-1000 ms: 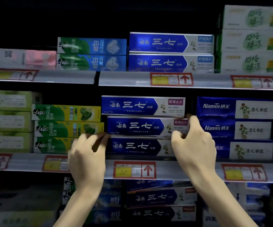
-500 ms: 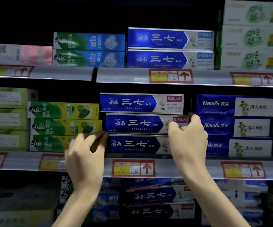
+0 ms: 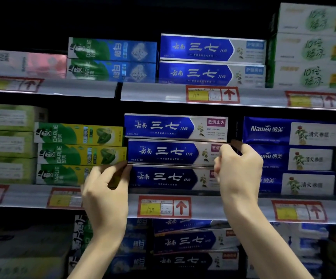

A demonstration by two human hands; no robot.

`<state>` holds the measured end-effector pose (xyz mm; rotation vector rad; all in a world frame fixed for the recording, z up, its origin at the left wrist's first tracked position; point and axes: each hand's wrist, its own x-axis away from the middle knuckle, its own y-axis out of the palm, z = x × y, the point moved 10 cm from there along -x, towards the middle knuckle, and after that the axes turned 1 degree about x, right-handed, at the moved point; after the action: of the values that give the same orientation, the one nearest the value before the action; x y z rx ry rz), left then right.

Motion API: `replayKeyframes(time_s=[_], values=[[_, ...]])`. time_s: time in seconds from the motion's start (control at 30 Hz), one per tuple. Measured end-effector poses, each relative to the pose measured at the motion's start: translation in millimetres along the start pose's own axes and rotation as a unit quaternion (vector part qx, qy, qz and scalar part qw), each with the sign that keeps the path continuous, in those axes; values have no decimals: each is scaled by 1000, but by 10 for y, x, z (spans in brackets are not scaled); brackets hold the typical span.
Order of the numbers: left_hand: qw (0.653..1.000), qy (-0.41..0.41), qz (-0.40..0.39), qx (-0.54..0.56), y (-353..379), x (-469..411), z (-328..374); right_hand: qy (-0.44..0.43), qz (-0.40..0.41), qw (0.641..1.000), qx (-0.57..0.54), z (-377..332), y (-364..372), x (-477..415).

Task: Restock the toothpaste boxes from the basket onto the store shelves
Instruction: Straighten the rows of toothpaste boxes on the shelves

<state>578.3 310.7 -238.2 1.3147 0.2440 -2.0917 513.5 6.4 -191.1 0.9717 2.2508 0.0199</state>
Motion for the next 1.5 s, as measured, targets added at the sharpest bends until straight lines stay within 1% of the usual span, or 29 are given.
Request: replayKeyframes(time_s=[0.17, 0.3, 0.37, 0.47, 0.6, 0.67, 0.77, 0.83, 0.9, 1.13, 1.33, 1.5], values=[[1000, -10, -5, -1, -11, -20, 23, -18, -4, 1000, 21, 10, -22, 4], [1000, -25, -9, 15, -43, -107, 84, -58, -7, 995, 86, -94, 15, 91], [1000, -8, -8, 10, -69, -213, 201, -77, 3, 991, 113, -130, 19, 77], [999, 31, -1, -29, -72, -436, 446, -88, 31, 985, 143, -170, -9, 9], [992, 53, -17, -117, 30, -733, 605, -94, 48, 980, 167, -206, -19, -31], [985, 49, -28, -165, 79, -848, 628, -102, 58, 976, 181, -236, -26, -38], [970, 23, -62, -233, 159, -965, 609, -108, 73, 973, 192, -271, -61, -60], [964, 0, -82, -253, 191, -1002, 562, -110, 78, 970, 202, -278, -70, -73], [967, -14, -90, -236, 202, -1017, 527, -115, 82, 967, 211, -288, -83, -73], [987, -21, -55, -147, 188, -1029, 485, -131, 82, 957, 246, -294, -79, -34], [995, -27, -39, -90, 160, -970, 479, -117, 71, 953, 269, -311, -27, -7], [996, -39, -43, -66, 100, -961, 387, -115, 57, 956, 264, -281, -42, 33]])
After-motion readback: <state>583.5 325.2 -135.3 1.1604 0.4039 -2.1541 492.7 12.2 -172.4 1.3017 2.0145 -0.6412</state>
